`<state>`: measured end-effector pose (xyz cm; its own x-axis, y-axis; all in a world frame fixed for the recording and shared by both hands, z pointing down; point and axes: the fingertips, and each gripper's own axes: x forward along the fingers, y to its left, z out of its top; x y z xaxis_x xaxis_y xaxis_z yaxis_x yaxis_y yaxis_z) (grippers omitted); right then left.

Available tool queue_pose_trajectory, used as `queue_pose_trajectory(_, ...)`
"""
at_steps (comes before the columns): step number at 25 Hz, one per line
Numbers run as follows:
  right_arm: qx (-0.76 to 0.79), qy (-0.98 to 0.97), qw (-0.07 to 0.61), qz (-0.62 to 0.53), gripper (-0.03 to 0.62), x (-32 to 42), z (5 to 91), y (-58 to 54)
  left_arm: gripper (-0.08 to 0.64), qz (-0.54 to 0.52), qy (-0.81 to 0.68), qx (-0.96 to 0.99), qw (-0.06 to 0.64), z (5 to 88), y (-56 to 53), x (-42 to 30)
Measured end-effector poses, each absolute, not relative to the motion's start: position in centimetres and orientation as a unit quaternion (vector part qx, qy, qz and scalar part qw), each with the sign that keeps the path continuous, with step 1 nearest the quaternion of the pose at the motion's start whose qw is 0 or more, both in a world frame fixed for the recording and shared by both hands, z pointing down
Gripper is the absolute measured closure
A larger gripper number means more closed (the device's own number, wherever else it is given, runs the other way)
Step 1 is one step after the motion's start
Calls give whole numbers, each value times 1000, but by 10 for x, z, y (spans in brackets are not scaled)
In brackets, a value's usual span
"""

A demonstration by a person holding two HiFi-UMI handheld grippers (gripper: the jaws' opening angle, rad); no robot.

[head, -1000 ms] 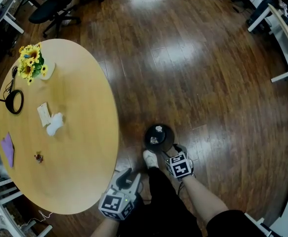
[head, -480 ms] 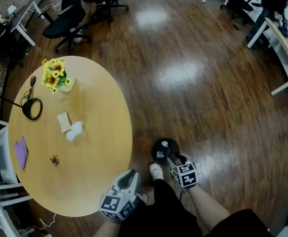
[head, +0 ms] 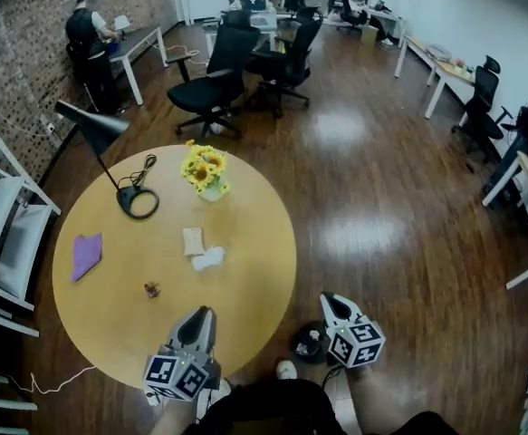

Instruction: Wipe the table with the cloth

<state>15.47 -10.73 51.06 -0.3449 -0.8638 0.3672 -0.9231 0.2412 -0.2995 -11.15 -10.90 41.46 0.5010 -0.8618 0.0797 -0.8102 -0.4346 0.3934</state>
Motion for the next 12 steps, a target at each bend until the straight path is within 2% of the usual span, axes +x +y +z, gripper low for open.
queue_pose_trajectory(7, 472, -864, 35, 169, 589, 43, 444, -154, 512, -122, -600, 775, 159, 392, -63, -231)
queue_pose_trajectory(12, 414, -900, 22, 138, 589, -19, 428, -162, 540, -140, -673, 714, 133, 389, -19, -314)
